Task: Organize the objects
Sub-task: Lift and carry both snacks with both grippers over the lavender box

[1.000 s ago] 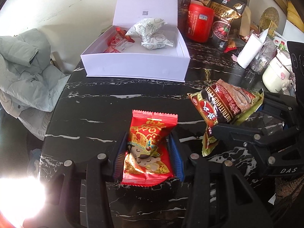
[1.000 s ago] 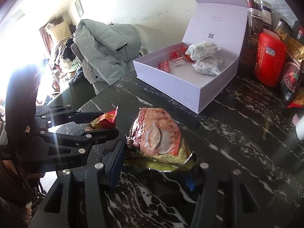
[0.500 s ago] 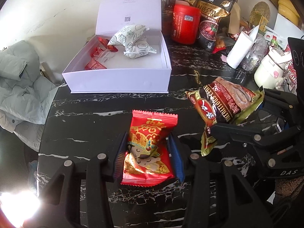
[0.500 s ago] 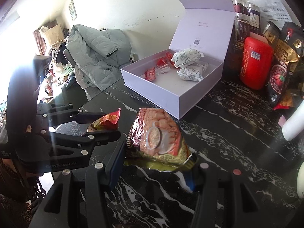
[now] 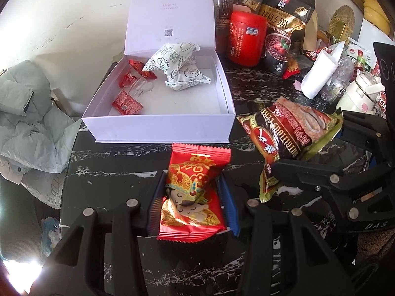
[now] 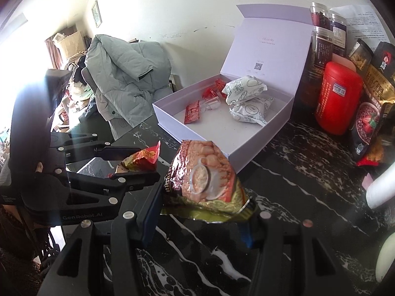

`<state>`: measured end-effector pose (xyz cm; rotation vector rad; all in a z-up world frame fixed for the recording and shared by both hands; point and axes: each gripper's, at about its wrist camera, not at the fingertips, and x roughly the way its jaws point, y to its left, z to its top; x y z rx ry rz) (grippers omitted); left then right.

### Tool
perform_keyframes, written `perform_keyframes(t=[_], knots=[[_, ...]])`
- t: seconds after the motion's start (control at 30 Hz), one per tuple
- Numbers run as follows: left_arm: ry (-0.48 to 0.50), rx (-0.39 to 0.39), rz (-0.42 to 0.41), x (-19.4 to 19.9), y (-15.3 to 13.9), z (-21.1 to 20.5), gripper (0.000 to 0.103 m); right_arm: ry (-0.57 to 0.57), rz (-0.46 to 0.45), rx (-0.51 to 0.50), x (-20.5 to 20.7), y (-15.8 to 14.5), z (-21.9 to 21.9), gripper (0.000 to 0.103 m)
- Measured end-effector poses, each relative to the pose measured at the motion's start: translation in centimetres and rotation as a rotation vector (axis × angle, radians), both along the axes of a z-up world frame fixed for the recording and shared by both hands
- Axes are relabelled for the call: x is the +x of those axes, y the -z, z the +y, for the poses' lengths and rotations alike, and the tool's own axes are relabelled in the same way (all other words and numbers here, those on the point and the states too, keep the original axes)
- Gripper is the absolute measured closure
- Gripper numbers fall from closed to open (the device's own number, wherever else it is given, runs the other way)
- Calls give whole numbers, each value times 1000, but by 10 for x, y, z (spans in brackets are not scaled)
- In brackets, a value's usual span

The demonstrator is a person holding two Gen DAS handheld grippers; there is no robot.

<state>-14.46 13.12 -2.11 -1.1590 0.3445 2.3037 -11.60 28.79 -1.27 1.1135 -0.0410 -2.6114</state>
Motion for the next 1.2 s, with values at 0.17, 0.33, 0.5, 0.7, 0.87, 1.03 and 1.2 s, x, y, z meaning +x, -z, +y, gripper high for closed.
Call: perform_keyframes(t=[0.17, 0.33, 0.5, 0.7, 0.87, 1.03, 1.2], knots=[[7, 3, 2, -18, -2, 4, 61, -10, 4, -2, -16, -3, 1, 48], [0, 6, -3, -35, -1, 7, 61, -15, 10, 5, -33, -6, 4, 48], [-2, 13, -5, -52, -1, 9, 61, -25, 5, 0, -52, -5, 7, 48], [-8, 21, -2, -74, -1, 15, 61, -33, 13, 8, -76, -9, 11, 48], [-10, 21, 13, -95, -3, 20, 61, -29, 20, 9, -100, -13, 15, 48], [-18, 31, 16, -120, -3, 24, 61, -27, 33, -15, -128, -16, 21, 48], [-26, 49, 18, -144, -3, 28, 61, -23, 48, -7, -151, -22, 27, 48]])
